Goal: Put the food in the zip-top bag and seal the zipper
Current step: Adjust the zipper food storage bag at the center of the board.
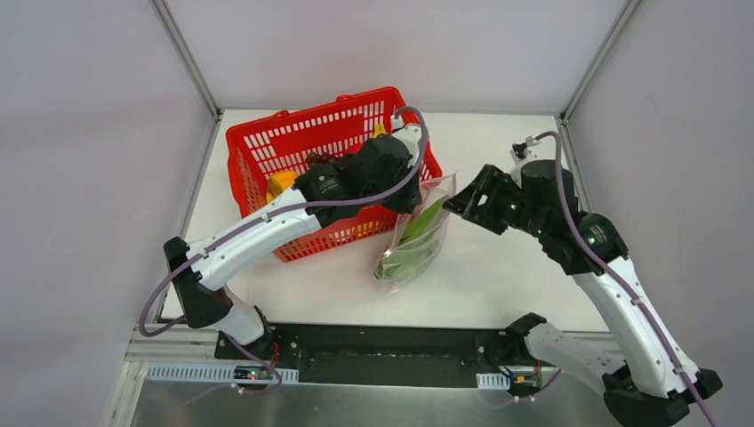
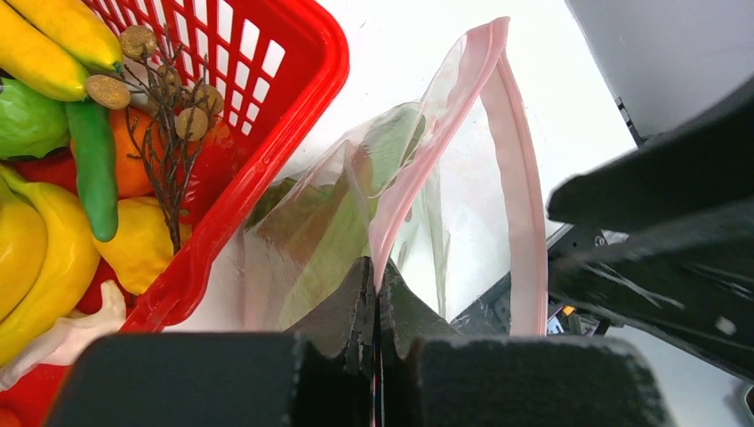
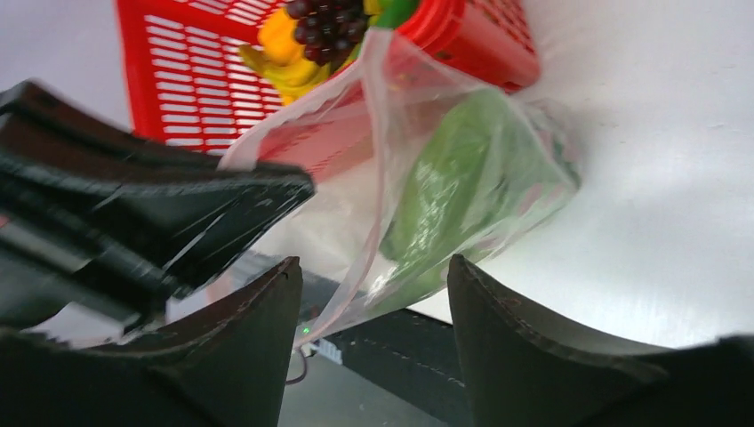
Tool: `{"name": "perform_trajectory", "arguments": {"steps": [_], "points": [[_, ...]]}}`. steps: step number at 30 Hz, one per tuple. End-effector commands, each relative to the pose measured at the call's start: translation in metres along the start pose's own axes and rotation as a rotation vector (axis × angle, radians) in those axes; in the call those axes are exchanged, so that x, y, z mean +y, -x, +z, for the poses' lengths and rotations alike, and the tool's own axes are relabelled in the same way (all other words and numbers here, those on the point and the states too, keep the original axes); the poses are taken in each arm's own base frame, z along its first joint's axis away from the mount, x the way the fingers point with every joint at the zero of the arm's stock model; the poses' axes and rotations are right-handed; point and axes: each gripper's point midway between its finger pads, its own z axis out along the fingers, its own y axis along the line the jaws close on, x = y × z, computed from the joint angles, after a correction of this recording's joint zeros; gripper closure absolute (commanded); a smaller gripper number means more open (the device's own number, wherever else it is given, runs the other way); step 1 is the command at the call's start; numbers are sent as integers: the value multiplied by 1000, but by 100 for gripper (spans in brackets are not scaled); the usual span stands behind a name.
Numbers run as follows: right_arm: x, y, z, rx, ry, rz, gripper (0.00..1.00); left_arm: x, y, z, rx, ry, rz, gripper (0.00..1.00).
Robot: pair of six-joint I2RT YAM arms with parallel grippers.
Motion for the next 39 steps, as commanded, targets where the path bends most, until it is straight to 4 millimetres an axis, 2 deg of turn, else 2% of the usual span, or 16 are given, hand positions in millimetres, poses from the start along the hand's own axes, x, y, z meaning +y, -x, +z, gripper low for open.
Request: {"name": "perform_trajectory", "arguments": {"steps": [1, 5, 11, 13, 16, 19, 24, 25, 26, 29, 30, 34, 36, 39], "points": [[18, -6, -4, 23, 110, 63, 37, -10, 27, -10, -86, -56, -41, 100], [18, -17, 14, 79, 126, 87, 48, -15, 25, -8, -76, -85, -41, 100], [19, -9, 21, 45, 127, 81, 43, -16, 22, -13, -75, -107, -32, 100], [20, -11, 22, 56, 133, 77, 53, -17, 20, -13, -68, -113, -28, 100], [18, -14, 22, 70, 129, 77, 75, -14, 18, -13, -67, -103, -25, 100], [14, -13, 17, 45, 124, 60, 90, -9, 16, -13, -66, -82, -10, 100], [17, -9, 6, 19, 135, 26, 100, 3, 17, -18, -70, -32, 19, 100], [18, -7, 4, 13, 138, 26, 100, 4, 17, -20, -72, -31, 27, 97], [19, -6, 2, 6, 141, 28, 100, 4, 17, -21, -70, -36, 39, 83], [20, -3, -2, -16, 147, 29, 100, 5, 17, -30, -57, -50, 103, 32], [20, -1, -3, -28, 148, 30, 100, 9, 18, -35, -59, -34, 129, 22], [24, -1, -7, -43, 188, 44, 100, 49, 28, -54, -81, 117, 193, 3], [27, -2, -10, -46, 210, 51, 100, 76, 34, -63, -109, 191, 177, 1], [31, -3, -14, -41, 230, 52, 100, 112, 37, -63, -125, 253, 118, 1]]}}
